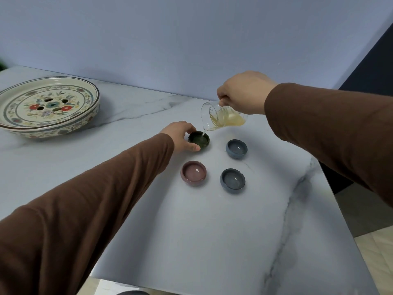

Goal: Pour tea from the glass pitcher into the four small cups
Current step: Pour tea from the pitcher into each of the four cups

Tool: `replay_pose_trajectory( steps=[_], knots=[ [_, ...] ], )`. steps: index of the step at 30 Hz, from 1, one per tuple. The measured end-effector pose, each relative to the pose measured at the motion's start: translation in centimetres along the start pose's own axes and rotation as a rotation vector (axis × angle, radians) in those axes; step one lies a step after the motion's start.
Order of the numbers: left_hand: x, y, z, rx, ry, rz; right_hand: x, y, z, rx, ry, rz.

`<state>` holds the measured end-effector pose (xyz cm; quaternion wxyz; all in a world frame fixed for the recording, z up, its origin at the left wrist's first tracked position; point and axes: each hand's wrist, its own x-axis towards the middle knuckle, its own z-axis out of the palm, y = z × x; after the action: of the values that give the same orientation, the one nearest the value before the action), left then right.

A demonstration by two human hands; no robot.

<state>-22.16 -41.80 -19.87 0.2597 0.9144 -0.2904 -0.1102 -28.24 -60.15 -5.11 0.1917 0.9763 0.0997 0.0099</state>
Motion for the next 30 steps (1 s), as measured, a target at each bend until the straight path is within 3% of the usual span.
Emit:
replay_pose_trajectory(
  steps=[16,24,30],
  knots=[
    [-0.1,0.0,0.1,0.001,0.009,-0.004,-0.7,0.2,0.5,0.059,0.046,0.017],
    [-1.4,0.0,-0.1,-0.039,0.029,0.001,-3.3,1.5,2.9,0.351,0.032,0.238],
    [-4.0,-0.2,-1.5,-0.06,0.1,0.025,-5.9,1.6,3.9,0.686,0.135,0.448]
  ],
)
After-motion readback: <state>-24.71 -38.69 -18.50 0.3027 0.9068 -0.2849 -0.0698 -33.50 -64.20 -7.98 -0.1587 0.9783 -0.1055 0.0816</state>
